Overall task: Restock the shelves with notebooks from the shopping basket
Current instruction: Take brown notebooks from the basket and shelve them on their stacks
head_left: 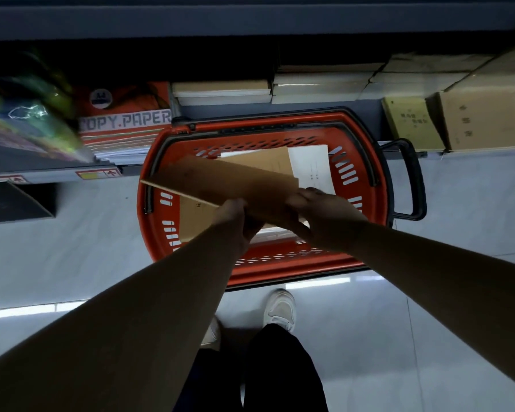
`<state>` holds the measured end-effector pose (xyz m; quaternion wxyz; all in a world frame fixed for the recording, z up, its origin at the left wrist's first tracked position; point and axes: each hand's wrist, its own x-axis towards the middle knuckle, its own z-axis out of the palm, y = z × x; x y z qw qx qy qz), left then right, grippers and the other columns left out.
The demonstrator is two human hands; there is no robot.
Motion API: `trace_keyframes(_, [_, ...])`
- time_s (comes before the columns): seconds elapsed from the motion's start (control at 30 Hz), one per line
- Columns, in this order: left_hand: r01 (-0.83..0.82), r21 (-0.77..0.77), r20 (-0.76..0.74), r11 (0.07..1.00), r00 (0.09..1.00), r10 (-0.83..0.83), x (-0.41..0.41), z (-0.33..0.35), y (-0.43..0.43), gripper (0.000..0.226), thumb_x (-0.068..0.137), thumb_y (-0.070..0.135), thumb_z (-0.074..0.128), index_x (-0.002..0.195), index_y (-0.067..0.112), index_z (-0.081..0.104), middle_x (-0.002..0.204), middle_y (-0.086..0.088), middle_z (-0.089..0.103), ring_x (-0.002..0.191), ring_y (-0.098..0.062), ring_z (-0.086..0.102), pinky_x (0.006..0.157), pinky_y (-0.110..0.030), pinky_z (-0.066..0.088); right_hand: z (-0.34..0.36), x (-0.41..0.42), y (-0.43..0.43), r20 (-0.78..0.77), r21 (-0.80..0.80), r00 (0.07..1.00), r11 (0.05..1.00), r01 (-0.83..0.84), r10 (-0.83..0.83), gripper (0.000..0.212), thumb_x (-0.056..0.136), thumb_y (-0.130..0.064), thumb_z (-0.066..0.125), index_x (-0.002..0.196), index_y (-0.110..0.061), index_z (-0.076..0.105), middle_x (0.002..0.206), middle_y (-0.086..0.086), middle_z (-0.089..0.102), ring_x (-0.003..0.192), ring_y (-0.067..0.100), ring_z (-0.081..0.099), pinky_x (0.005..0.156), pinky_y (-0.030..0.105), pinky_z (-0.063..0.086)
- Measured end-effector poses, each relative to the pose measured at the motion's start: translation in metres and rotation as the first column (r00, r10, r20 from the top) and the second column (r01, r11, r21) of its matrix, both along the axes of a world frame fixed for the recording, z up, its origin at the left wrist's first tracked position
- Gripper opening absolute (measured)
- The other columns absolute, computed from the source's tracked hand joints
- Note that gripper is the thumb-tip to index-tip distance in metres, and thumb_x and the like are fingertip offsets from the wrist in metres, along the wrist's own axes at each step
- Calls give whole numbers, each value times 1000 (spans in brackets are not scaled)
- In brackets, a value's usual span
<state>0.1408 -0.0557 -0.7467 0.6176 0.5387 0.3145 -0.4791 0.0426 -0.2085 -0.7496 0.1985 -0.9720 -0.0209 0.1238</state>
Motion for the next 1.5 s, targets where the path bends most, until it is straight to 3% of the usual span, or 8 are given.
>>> trace_keyframes(0.23, [60, 90, 13, 994, 998, -62, -9, 29, 17, 12, 98, 11, 47, 108, 13, 54, 95, -8, 64, 86, -19, 62, 50, -26, 55, 26, 1, -18, -315, 161, 738, 733, 661, -596, 47, 100, -46, 40, 128, -10, 51, 125, 9, 58, 113, 23, 54, 91, 35, 44])
trace_keyframes(0.4, [163, 138, 67, 977, 983, -173, -9, 54, 23, 15, 97, 10, 50, 111, 13, 55, 105, -9, 64, 87, -20, 63, 55, -28, 53, 60, 3, -22, -704, 425, 329, -2, 905, -629, 34, 94, -28, 60, 121, -8, 56, 123, 13, 60, 105, 29, 61, 79, 36, 54])
trace_keyframes(0.43, [177, 150, 68, 973, 980, -189, -9, 61, 23, 7, 98, 12, 50, 102, 14, 56, 101, -8, 64, 83, -19, 63, 54, -28, 52, 68, 0, -21, -736, 434, 319, -55, 899, -597, 37, 92, -23, 62, 124, -6, 55, 124, 14, 59, 105, 30, 61, 79, 35, 55])
trace_keyframes(0.57, [169, 181, 114, 969, 975, -191, -4, 85, 24, 14, 96, 8, 53, 85, 15, 60, 86, -6, 66, 76, -21, 65, 68, -36, 57, 99, -12, -8, -760, 513, 370, -144, 846, -535, 28, 96, -9, 54, 122, 1, 55, 114, 14, 61, 97, 24, 63, 70, 27, 57])
trace_keyframes(0.7, [204, 190, 205, 960, 948, -242, 1, 116, 29, 22, 94, 9, 54, 114, 10, 65, 108, -13, 68, 96, -30, 66, 91, -48, 53, 135, -23, 8, -735, 565, 346, -243, 789, -583, 14, 96, -6, 53, 107, -3, 61, 97, 10, 62, 86, 20, 62, 67, 26, 56])
trace_keyframes(0.87, [260, 222, 262, 940, 913, -314, 10, 168, 39, 15, 95, 16, 56, 106, 18, 66, 111, -11, 69, 99, -31, 66, 89, -51, 54, 187, -37, 29, -702, 602, 306, -306, 738, -643, 16, 97, -4, 51, 88, -12, 62, 90, 7, 63, 86, 20, 61, 76, 32, 54])
trace_keyframes(1.17, [264, 118, 388, 957, 875, -289, 10, 292, 48, 16, 97, 11, 52, 106, 14, 65, 113, -13, 69, 99, -29, 67, 91, -50, 53, 302, -52, 47, -579, 697, 398, -179, 694, -712, 11, 99, -10, 48, 106, -11, 57, 110, 12, 60, 101, 27, 59, 77, 34, 55])
trace_keyframes(1.5, [272, -17, 515, 962, 827, -225, -14, 415, 63, 11, 98, 19, 53, 101, 20, 64, 103, -10, 71, 91, -29, 70, 70, -47, 59, 407, -74, 70, -574, 751, 295, -347, 562, -764, 8, 94, -5, 57, 97, -8, 64, 103, 11, 68, 95, 25, 67, 66, 34, 56])
